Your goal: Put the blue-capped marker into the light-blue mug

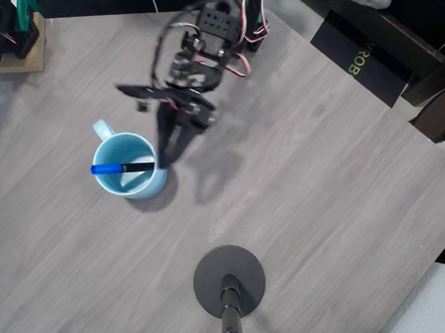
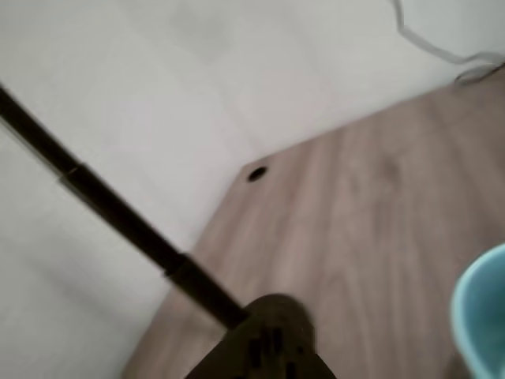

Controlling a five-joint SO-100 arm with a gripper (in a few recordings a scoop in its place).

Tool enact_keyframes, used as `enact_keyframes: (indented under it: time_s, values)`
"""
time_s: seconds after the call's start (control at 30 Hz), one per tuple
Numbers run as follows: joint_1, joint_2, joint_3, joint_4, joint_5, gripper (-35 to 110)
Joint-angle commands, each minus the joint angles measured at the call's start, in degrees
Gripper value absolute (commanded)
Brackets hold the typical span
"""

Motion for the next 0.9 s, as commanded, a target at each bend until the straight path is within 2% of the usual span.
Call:
enact_keyframes:
  time_s: [0.0, 0.1, 0.23, 0.33, 0.5, 0.87]
  values:
    - [-3.96, 4.66, -0.62, 6.59, 9.05, 0]
    - [-7.91, 8.79, -0.88, 21.97, 23.03, 0]
    - [-12.13, 12.22, 3.34, 32.34, 30.5, 0]
    - [-13.1, 13.01, 8.79, 33.22, 33.75, 0]
    - [-13.8, 12.13, 19.6, 26.63, 36.12, 0]
    - [-17.49, 11.51, 26.54, 29.53, 44.74, 0]
